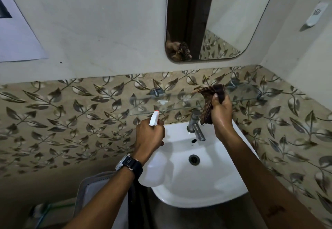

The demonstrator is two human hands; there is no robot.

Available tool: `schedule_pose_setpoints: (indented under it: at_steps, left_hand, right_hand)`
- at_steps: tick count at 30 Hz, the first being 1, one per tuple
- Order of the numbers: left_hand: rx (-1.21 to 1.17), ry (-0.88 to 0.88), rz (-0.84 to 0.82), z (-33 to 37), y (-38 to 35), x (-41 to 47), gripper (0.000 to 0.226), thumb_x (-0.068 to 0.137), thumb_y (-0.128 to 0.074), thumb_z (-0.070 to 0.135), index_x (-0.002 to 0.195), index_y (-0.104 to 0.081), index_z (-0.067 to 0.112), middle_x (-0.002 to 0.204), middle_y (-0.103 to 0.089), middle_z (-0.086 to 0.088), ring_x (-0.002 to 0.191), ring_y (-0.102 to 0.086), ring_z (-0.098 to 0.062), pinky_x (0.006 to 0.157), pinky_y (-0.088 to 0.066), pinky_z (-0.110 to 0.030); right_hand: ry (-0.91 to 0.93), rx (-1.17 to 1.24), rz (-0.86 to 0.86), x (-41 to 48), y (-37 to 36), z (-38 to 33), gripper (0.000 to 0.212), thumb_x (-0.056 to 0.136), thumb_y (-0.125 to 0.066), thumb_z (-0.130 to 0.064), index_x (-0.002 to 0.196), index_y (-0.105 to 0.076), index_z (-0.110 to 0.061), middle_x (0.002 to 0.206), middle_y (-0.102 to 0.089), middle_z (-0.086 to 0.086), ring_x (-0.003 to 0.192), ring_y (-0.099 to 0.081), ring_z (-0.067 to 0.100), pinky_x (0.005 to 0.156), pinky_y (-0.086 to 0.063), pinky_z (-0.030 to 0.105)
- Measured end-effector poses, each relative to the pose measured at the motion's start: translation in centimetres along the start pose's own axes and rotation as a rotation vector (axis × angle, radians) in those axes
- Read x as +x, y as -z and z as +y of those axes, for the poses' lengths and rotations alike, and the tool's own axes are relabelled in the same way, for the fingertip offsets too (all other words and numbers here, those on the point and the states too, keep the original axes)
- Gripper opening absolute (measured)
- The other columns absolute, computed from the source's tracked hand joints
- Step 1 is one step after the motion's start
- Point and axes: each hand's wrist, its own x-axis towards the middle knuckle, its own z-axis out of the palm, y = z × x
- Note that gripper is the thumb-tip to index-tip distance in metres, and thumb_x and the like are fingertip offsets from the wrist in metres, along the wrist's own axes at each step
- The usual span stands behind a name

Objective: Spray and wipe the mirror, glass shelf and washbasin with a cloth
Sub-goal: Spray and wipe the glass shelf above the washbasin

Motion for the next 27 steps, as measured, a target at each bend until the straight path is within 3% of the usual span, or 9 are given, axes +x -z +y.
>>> schedule_pose_setpoints:
  at_steps: [3,5,8,13,16,19,22,24,27]
  left_hand:
    - [0.025,-0.021,-0.052,0.2,-0.5,0.2,0.013,0.077,-0.061,0.007,0.084,-0.071,0.002,0.077,-0.073,-0.020,0.049,-0.067,-0.022,0.052,-0.064,-0.050]
    - [0.017,-0.037,-0.041,0.4,-0.9,0.0,0.017,0.080,-0.059,0.012,0.080,-0.072,0.001,0.070,-0.073,-0.019,0.050,-0.070,-0.028,0.053,-0.063,-0.053]
    - [0.028,-0.064,-0.029,0.8,-1.6,-0.3,0.032,0.084,-0.052,0.020,0.069,-0.067,-0.005,0.060,-0.070,-0.020,0.047,-0.068,-0.032,0.053,-0.063,-0.051]
    - [-0.011,-0.083,-0.171,2.2,-3.5,-0.8,0.011,0.085,-0.061,0.004,0.087,-0.072,0.000,0.081,-0.072,-0.027,0.059,-0.062,-0.025,0.044,-0.057,-0.029]
    - [-0.017,-0.135,-0.213,2.7,-5.1,-0.9,0.018,0.088,-0.059,0.012,0.078,-0.071,0.002,0.072,-0.071,-0.024,0.055,-0.062,-0.025,0.046,-0.061,-0.043]
    - [0.042,-0.169,-0.216,3.2,-6.6,-0.8,0.036,0.085,-0.051,0.030,0.075,-0.069,0.001,0.065,-0.071,-0.018,0.057,-0.069,-0.036,0.051,-0.060,-0.053]
    - [0.028,-0.143,-0.276,4.0,-7.9,-0.6,0.030,0.086,-0.051,0.020,0.084,-0.070,-0.004,0.074,-0.073,-0.022,0.066,-0.073,-0.038,0.053,-0.063,-0.050]
    - [0.020,-0.137,-0.325,4.5,-8.8,-0.4,0.025,0.085,-0.051,0.009,0.085,-0.069,-0.007,0.079,-0.073,-0.028,0.061,-0.072,-0.034,0.055,-0.064,-0.050]
    - [-0.012,-0.143,-0.381,4.9,-10.1,-0.5,0.022,0.087,-0.051,0.010,0.079,-0.069,-0.001,0.074,-0.072,-0.028,0.046,-0.066,-0.024,0.053,-0.062,-0.046]
  right_hand:
    - [0.008,0.003,0.021,0.1,0.6,-0.3,0.024,0.107,-0.043,-0.018,0.128,-0.054,-0.017,0.100,-0.063,-0.013,0.092,-0.060,-0.001,0.073,-0.047,0.017]
    - [0.009,0.004,0.041,0.1,1.1,-0.4,0.026,0.107,-0.044,-0.018,0.131,-0.054,-0.014,0.104,-0.065,-0.007,0.096,-0.063,0.006,0.081,-0.049,0.023]
    - [0.006,0.000,0.056,0.2,2.0,-0.3,0.031,0.107,-0.044,-0.018,0.136,-0.053,-0.016,0.117,-0.065,0.000,0.106,-0.063,0.013,0.086,-0.049,0.026]
    - [0.008,-0.027,0.115,0.3,3.8,-0.4,0.033,0.107,-0.045,-0.018,0.138,-0.053,-0.017,0.121,-0.064,0.001,0.107,-0.061,0.015,0.094,-0.046,0.031]
    - [0.014,-0.053,0.156,0.4,5.2,-0.6,0.031,0.107,-0.046,-0.019,0.136,-0.054,-0.019,0.111,-0.065,-0.004,0.099,-0.061,0.010,0.090,-0.043,0.031]
    - [0.017,-0.076,0.199,0.3,6.7,-0.8,0.032,0.107,-0.046,-0.018,0.137,-0.054,-0.017,0.114,-0.065,-0.001,0.107,-0.061,0.017,0.092,-0.043,0.032]
    - [0.022,-0.091,0.245,0.3,8.3,-1.2,0.032,0.107,-0.046,-0.019,0.138,-0.054,-0.017,0.116,-0.065,-0.001,0.109,-0.061,0.020,0.096,-0.047,0.036]
    - [0.031,-0.089,0.283,0.4,9.4,-1.4,0.030,0.107,-0.046,-0.019,0.135,-0.055,-0.019,0.113,-0.066,-0.001,0.107,-0.062,0.020,0.096,-0.049,0.036]
    - [0.043,-0.090,0.330,0.2,10.8,-1.8,0.030,0.107,-0.046,-0.020,0.135,-0.056,-0.021,0.113,-0.066,-0.004,0.108,-0.063,0.018,0.094,-0.048,0.033]
